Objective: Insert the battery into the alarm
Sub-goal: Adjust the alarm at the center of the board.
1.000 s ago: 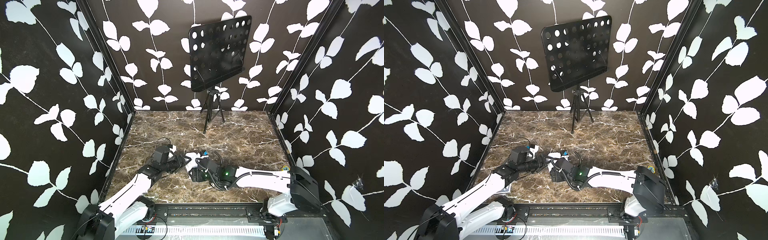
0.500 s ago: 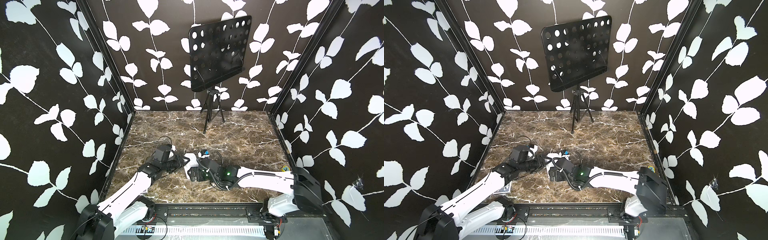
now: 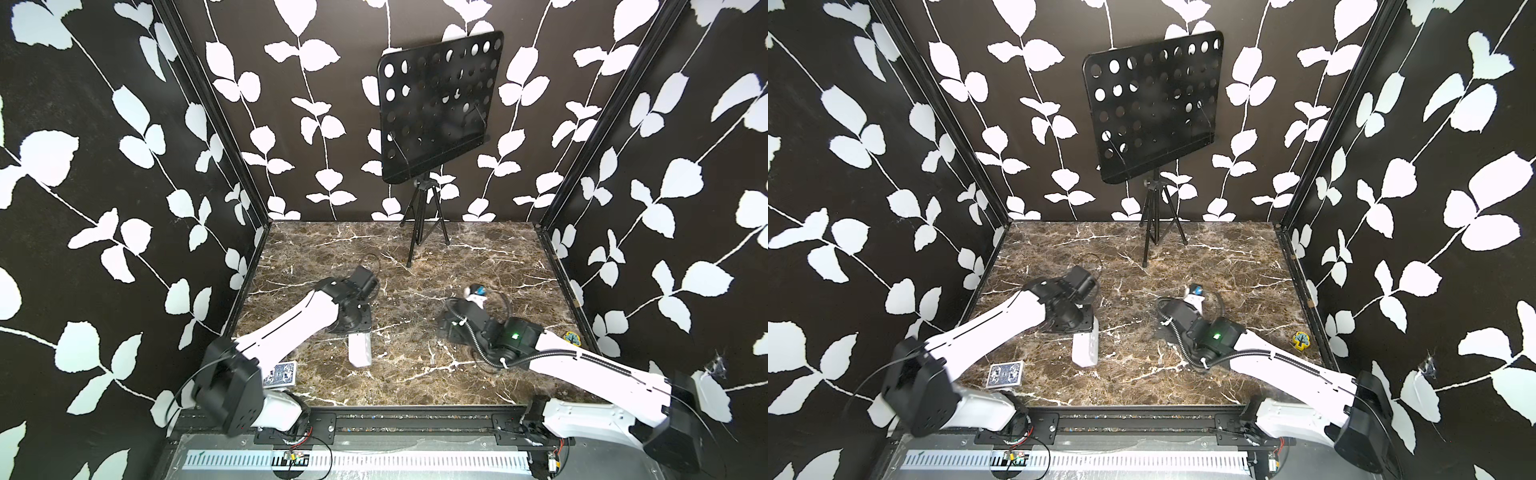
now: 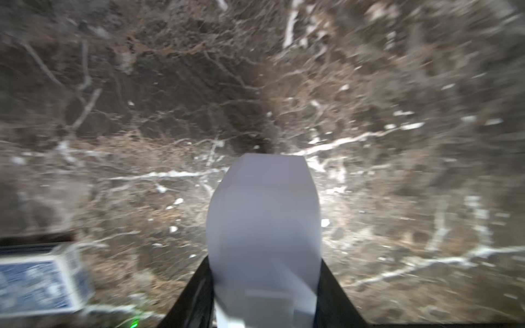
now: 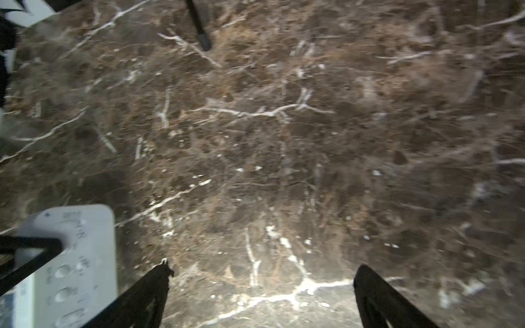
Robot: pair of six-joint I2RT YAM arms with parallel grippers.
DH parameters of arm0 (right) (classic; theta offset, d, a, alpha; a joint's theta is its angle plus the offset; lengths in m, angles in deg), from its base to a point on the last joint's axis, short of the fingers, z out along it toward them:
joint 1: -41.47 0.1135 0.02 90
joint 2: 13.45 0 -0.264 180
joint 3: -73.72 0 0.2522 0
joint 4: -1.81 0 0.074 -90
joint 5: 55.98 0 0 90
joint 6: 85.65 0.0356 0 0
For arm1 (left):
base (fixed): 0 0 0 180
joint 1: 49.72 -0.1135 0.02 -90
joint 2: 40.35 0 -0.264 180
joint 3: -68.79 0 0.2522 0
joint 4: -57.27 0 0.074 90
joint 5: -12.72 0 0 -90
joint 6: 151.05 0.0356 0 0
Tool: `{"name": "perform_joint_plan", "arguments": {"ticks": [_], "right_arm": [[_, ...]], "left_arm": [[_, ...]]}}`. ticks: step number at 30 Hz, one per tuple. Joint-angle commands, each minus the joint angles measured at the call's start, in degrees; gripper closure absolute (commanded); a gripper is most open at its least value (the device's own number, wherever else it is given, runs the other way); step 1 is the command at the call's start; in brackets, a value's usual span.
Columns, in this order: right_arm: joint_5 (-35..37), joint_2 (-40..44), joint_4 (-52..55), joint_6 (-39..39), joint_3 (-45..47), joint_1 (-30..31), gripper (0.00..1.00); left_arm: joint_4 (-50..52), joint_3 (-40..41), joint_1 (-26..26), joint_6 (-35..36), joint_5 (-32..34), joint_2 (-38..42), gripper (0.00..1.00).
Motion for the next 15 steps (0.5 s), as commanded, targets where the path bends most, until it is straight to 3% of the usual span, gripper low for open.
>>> {"name": "perform_joint_plan", "arguments": {"ticks": [1,9,12,15], "right_arm": [[3.2,4.1,8.5,-0.2,1.5,-2.7,0.01],[5.6,7.2,14.5,-3.5,3.2,-8.4,0.01],[5.1,7.5,14.5,-5.8,2.8,-9.8,0.01],[4.9,8.5,13.6,-6.7,3.5,-10.3,0.01]], "left_arm": [[10.8,-6.4,3.2,1.1,9.9,-3.1,0.95],[21.1,-16.8,10.2,-2.9,20.8,-20.9,0.96],[20.5,-18.9,11.1,-4.5,20.2,-25.5,0.95],[20.0,-21.7,12.6,-5.7,19.9,-28.6,0.86]]}}
